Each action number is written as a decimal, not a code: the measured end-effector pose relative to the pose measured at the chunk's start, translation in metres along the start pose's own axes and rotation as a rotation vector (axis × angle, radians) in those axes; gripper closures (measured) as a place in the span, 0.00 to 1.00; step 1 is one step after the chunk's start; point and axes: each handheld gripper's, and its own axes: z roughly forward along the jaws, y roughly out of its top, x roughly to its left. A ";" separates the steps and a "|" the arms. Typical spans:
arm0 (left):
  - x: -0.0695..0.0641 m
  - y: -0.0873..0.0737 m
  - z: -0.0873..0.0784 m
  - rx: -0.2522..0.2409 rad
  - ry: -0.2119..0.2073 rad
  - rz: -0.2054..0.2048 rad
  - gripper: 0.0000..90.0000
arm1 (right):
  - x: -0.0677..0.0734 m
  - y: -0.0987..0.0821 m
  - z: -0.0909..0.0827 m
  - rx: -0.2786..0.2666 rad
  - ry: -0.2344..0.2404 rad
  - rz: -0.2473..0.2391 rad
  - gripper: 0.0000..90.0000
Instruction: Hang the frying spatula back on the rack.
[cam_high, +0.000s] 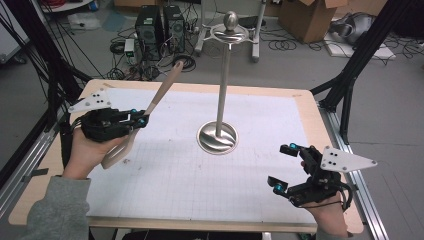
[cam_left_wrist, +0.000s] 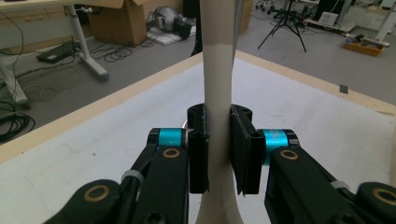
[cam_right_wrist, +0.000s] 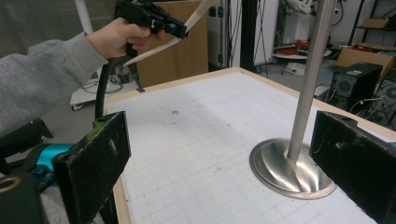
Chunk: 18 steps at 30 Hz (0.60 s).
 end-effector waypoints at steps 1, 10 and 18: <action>-0.001 0.002 0.000 -0.001 -0.002 0.004 0.86 | 0.000 0.000 0.000 -0.002 -0.002 0.002 0.05; 0.000 0.019 -0.003 -0.013 -0.052 -0.013 0.86 | 0.002 0.003 -0.003 -0.030 0.007 -0.004 0.05; 0.000 0.030 -0.003 -0.022 -0.047 -0.015 0.86 | 0.004 0.004 0.000 -0.040 0.030 -0.003 0.04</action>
